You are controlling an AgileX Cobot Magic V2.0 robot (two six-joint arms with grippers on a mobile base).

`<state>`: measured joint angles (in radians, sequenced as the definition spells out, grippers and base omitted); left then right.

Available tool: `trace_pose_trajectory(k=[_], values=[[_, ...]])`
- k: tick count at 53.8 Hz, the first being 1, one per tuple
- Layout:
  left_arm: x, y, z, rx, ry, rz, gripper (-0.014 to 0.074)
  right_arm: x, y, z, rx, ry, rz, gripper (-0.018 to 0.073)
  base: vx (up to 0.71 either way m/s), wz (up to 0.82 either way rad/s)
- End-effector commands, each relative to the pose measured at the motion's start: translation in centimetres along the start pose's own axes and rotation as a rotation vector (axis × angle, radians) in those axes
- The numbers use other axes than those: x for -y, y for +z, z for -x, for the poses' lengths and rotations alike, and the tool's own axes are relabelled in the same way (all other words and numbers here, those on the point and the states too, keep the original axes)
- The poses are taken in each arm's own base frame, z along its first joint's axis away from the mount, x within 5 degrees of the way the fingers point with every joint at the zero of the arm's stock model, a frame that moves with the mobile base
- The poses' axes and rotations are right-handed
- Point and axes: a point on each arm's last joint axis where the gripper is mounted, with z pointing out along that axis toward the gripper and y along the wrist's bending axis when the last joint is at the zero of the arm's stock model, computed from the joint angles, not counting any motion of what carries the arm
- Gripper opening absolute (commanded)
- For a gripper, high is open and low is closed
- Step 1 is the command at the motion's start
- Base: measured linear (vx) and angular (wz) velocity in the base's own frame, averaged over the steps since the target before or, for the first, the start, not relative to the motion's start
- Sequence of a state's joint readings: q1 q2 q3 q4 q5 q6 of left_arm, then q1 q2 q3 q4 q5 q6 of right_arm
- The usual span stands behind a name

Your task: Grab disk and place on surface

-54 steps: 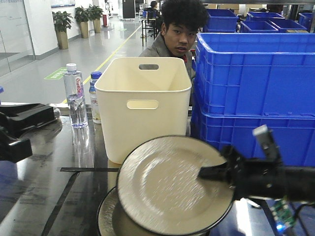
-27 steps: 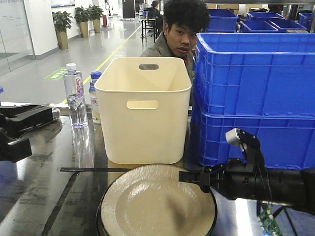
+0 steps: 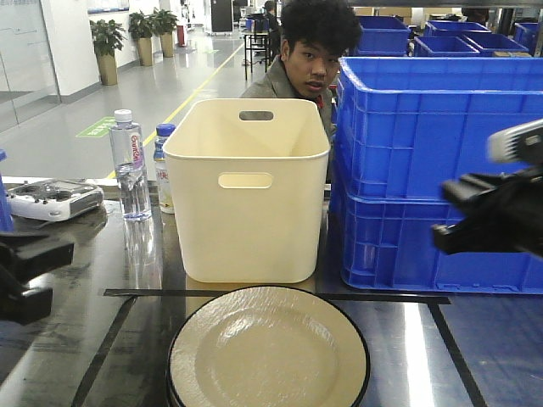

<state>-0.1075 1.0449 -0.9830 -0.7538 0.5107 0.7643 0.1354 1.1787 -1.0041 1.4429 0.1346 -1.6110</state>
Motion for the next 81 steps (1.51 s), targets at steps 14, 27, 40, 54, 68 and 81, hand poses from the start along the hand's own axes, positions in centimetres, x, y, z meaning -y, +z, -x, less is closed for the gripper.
trace_pose_trajectory(k=[14, 27, 40, 54, 68, 81], values=[[0.5, -2.9, -1.9, -0.063, -0.051, 0.072, -0.0001, -1.4, -10.4, -0.9, 0.146, 0.051, -0.039, -0.0011, 0.00, 0.00], [1.6, -6.1, -6.1, 0.018, -0.055, 0.118, -0.0001, -2.2, -13.1, -3.5, 0.156, 0.063, -0.040, -0.0011, 0.00, 0.00], [2.9, -8.7, -8.1, 0.037, -0.036, 0.088, -0.0001, -2.3, -13.6, -3.8, 0.161, 0.062, -0.040, -0.0011, 0.00, 0.00], [3.2, -9.1, -8.2, 0.034, -0.031, 0.078, -0.0001, -2.3, -13.6, -3.8, 0.161, 0.062, -0.040, -0.0011, 0.00, 0.00], [3.2, -9.2, -8.8, 0.018, -0.013, 0.082, -0.0001, -2.3, -13.6, -3.8, 0.161, 0.062, -0.040, -0.0011, 0.00, 0.00], [2.3, -10.6, -15.6, 0.314, 0.022, 0.296, -0.0001, -2.3, -13.6, -3.8, 0.161, 0.062, -0.039, -0.0011, 0.00, 0.00]])
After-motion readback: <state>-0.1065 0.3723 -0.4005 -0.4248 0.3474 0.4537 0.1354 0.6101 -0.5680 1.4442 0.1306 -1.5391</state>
